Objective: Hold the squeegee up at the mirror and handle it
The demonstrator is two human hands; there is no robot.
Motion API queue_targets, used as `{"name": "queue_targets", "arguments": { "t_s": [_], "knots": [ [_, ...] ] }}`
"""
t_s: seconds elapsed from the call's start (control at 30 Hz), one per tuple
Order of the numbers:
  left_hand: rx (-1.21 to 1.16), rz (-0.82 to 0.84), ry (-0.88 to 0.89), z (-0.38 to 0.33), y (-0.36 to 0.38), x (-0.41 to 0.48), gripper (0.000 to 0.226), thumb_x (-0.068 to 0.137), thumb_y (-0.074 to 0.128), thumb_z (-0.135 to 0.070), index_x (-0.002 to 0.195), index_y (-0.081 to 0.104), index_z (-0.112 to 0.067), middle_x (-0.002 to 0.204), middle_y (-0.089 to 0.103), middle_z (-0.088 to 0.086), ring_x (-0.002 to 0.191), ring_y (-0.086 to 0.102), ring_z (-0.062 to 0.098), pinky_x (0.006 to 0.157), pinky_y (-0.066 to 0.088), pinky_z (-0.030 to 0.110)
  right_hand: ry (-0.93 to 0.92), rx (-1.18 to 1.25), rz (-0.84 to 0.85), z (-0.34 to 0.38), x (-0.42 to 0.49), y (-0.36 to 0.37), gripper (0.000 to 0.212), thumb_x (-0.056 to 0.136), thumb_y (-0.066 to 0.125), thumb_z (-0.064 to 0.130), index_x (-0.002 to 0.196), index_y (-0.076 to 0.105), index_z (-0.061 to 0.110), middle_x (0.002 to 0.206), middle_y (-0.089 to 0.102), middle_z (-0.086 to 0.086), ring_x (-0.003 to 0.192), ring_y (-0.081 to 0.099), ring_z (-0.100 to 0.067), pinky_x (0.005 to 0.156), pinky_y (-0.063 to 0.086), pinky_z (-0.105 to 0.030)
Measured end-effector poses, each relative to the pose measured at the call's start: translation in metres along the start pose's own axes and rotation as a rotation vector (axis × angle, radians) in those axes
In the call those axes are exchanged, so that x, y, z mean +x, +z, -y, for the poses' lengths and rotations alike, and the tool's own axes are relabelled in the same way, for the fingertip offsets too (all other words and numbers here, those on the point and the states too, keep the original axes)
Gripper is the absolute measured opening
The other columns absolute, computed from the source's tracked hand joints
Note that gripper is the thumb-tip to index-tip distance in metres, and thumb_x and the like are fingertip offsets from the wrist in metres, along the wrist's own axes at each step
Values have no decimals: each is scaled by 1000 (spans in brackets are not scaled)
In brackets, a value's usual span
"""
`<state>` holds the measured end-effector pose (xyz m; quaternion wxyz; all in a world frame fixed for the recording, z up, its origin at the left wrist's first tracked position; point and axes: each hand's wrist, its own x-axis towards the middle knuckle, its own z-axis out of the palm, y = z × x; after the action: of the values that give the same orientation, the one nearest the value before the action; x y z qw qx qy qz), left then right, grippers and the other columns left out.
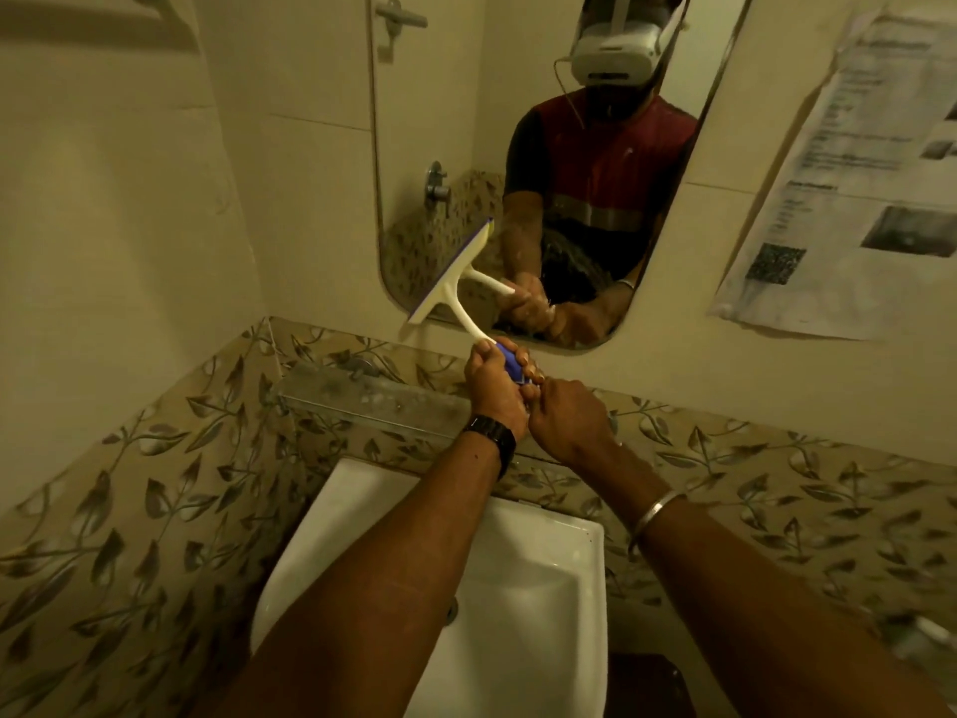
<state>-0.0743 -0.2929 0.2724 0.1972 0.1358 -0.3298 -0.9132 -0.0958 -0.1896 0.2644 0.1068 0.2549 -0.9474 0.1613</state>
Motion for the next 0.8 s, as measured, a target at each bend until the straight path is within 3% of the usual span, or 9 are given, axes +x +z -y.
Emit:
{"name": "queue_targets", "arguments": {
  "t_s": [0.13, 0.2, 0.3, 0.37, 0.43, 0.6, 0.73, 0.8],
  "knots": [
    [-8, 29, 39, -20, -4, -10, 35, 109, 37, -38, 87, 54, -18, 69, 51, 3, 54, 47, 16, 44, 27, 20, -85, -8, -58, 15, -4, 1, 47, 107, 34, 49, 87, 60, 16, 77, 65, -6, 63, 56, -22, 57, 46, -34],
    [-5, 48, 104, -39, -2, -11, 36, 110, 37, -40, 88, 55, -17, 69, 51, 3, 54, 46, 16, 45, 25, 21, -115, 30, -99, 31, 1, -5, 52, 107, 30, 52, 91, 62, 15, 73, 59, -2, 62, 55, -22, 55, 44, -34],
    [-8, 58, 187, -66, 9, -6, 37, 110, 37, -41, 88, 54, -17, 68, 51, 4, 55, 46, 17, 45, 24, 23, -158, 72, -169, 51, 18, -22, 54, 104, 28, 56, 84, 61, 18, 69, 56, 1, 60, 57, -23, 52, 46, -34],
    [4, 65, 192, -73, 16, -1, 37, 110, 37, -41, 89, 55, -17, 68, 51, 3, 55, 46, 17, 46, 24, 24, -156, 110, -175, 52, 27, -27, 49, 104, 32, 53, 77, 57, 20, 67, 56, 2, 57, 55, -19, 48, 39, -29],
    [36, 68, 170, -65, 21, 1, 36, 110, 37, -41, 89, 54, -18, 67, 52, 3, 55, 46, 16, 48, 24, 24, -129, 105, -168, 43, 27, -25, 46, 105, 35, 50, 77, 55, 21, 66, 54, 3, 57, 54, -19, 48, 34, -27],
    [77, 59, 79, -10, 19, -3, 36, 111, 34, -37, 90, 54, -17, 66, 53, 3, 55, 45, 17, 46, 26, 24, -26, 117, -45, -2, 5, -6, 44, 105, 33, 50, 90, 61, 20, 75, 63, 0, 61, 56, -17, 54, 39, -27],
    [117, 40, 7, 26, 14, -17, 38, 112, 33, -37, 89, 55, -16, 67, 55, 3, 56, 45, 18, 47, 29, 23, 68, 28, 1, -30, -19, 7, 45, 107, 31, 48, 83, 58, 22, 76, 61, 0, 66, 57, -20, 63, 42, -30],
    [115, 52, 12, 27, 13, -22, 36, 111, 34, -37, 91, 55, -16, 68, 55, 3, 57, 45, 18, 48, 29, 24, 51, 21, -18, -32, -24, 8, 46, 108, 30, 49, 80, 55, 22, 73, 58, 0, 65, 57, -21, 60, 38, -29]
  ]
}}
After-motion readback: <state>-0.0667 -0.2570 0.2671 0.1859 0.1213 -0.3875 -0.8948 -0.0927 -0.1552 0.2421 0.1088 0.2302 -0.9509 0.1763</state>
